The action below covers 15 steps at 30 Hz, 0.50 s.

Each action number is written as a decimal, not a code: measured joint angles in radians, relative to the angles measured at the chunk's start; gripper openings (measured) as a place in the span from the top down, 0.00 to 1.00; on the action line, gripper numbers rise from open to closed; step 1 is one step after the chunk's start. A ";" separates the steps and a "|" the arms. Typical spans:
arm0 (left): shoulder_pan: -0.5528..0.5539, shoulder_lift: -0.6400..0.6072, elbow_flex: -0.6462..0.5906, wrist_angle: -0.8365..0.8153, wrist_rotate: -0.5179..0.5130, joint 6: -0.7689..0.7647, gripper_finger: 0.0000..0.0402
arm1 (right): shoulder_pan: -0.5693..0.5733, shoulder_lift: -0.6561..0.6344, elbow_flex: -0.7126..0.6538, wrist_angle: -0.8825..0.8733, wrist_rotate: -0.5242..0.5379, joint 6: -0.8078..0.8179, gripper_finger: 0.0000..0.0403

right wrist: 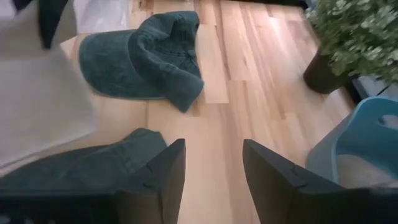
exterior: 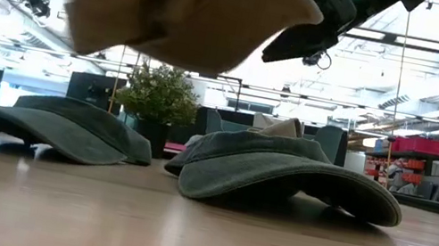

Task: Pick & Place hat
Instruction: Put the brown cap into the blue bin

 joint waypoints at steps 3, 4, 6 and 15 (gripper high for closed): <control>0.020 -0.026 0.001 0.001 -0.122 0.001 0.97 | 0.000 0.000 0.000 0.009 0.035 -0.037 0.59; 0.028 -0.027 0.001 -0.002 -0.157 0.001 0.97 | 0.000 0.000 0.000 0.013 0.051 -0.049 0.59; 0.044 -0.026 0.001 -0.010 -0.216 0.000 0.97 | 0.001 0.000 0.000 0.020 0.082 -0.079 0.59; 0.178 0.034 0.000 -0.029 -0.375 -0.107 0.96 | 0.001 -0.002 0.000 0.194 0.165 -0.154 0.59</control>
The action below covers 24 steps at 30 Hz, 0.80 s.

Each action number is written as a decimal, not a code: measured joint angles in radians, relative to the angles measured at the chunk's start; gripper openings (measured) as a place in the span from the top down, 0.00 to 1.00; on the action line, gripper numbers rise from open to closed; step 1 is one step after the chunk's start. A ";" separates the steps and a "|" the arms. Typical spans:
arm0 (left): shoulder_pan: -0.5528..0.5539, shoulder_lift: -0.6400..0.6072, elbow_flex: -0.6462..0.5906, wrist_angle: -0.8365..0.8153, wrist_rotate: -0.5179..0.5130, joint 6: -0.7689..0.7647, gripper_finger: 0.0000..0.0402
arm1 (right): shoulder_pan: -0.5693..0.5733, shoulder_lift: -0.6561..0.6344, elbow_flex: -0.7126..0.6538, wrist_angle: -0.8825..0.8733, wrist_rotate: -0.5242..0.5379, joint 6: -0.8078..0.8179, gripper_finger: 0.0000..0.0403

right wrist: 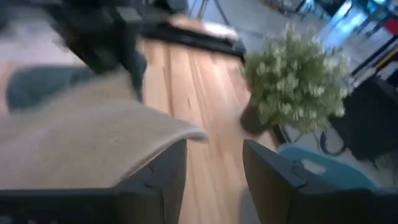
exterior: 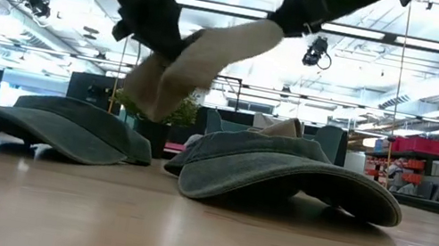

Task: Pick & Place hat
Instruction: Put the brown cap into the blue bin

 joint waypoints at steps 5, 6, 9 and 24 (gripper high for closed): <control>0.061 0.011 0.001 0.008 -0.022 -0.053 0.96 | 0.008 0.000 0.000 0.012 0.044 -0.058 0.59; 0.065 0.011 0.001 0.009 -0.021 -0.054 0.96 | 0.009 0.000 0.000 0.008 0.090 -0.072 0.59; 0.065 0.011 0.001 0.000 -0.021 -0.054 0.96 | 0.009 0.000 0.001 -0.032 0.276 -0.124 0.59; 0.135 0.011 0.001 -0.004 -0.016 -0.290 0.96 | 0.119 0.001 0.001 0.042 0.127 0.004 0.59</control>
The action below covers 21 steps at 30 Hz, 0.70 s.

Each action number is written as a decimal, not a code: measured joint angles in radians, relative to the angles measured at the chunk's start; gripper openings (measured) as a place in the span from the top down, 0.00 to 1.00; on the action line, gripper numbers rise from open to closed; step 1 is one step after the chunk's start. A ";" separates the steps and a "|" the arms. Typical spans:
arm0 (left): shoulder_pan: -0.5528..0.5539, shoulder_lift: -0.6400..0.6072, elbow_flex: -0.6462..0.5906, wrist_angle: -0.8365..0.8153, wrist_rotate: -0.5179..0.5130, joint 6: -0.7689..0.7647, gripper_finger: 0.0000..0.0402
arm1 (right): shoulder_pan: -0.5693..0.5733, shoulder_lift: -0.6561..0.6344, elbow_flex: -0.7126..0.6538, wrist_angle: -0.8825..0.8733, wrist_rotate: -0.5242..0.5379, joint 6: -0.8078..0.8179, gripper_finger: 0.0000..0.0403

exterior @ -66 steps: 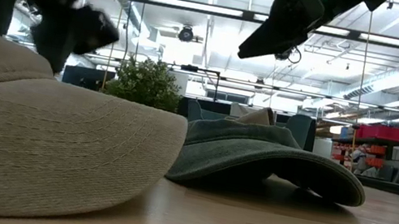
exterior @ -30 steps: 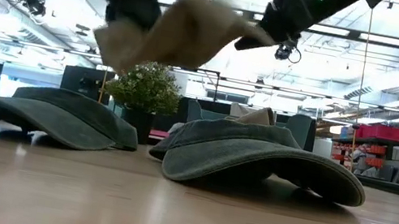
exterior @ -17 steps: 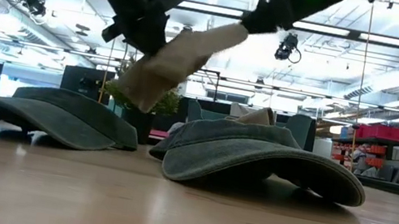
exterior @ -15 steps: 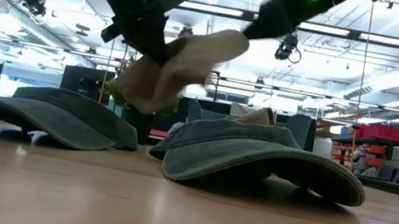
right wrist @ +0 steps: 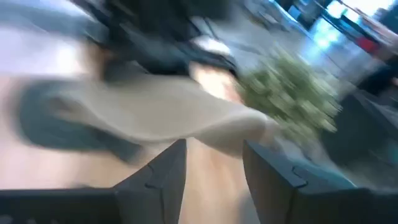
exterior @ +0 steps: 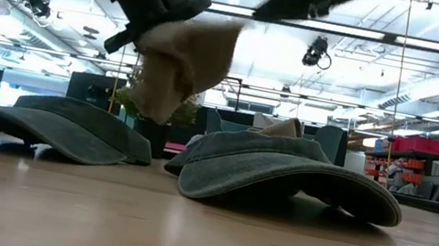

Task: Pick & Place hat
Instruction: Put the brown cap into the blue bin

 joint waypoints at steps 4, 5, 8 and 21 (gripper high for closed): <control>0.033 0.000 0.000 -0.009 -0.002 0.003 0.96 | 0.056 0.000 0.000 -0.008 0.020 -0.047 0.59; 0.040 0.000 0.000 -0.019 -0.002 0.003 0.96 | 0.069 0.000 0.000 -0.017 0.056 -0.052 0.59; 0.058 0.000 0.000 -0.024 -0.001 0.003 0.96 | 0.094 0.000 0.000 -0.007 0.099 -0.080 0.59; 0.030 0.000 0.000 0.150 0.045 0.064 0.95 | -0.021 0.056 0.000 0.025 0.014 -0.126 0.51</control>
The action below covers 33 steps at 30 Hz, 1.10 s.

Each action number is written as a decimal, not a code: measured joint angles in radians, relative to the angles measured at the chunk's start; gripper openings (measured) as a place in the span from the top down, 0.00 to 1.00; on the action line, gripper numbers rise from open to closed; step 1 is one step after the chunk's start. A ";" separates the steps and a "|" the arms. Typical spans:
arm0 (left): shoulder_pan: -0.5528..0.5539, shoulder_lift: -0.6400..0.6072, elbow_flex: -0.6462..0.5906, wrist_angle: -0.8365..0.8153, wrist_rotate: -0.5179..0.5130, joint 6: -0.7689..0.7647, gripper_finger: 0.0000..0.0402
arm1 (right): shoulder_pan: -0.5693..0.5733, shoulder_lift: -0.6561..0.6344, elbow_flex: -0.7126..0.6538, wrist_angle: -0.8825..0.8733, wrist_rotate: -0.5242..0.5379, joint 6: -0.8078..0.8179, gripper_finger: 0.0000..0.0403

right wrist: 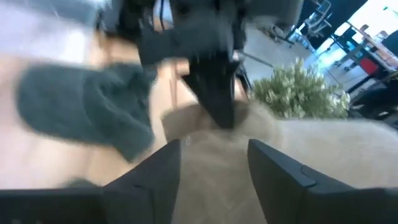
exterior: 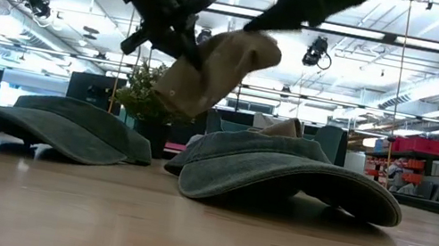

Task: Pick & Place hat
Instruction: Put the brown cap into the blue bin

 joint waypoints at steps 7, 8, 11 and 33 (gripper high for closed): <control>-0.007 0.000 0.000 0.021 0.070 0.049 0.95 | -0.045 0.071 0.000 0.022 0.118 -0.072 0.36; -0.012 0.000 0.000 0.033 0.097 0.063 0.95 | -0.053 0.077 0.000 0.015 0.161 -0.090 0.35; -0.029 0.000 0.000 0.070 0.172 0.122 0.95 | -0.078 0.088 -0.001 0.009 0.236 -0.137 0.32; -0.048 0.000 0.001 0.056 0.160 0.205 0.94 | -0.117 0.085 -0.001 0.054 0.165 -0.227 0.73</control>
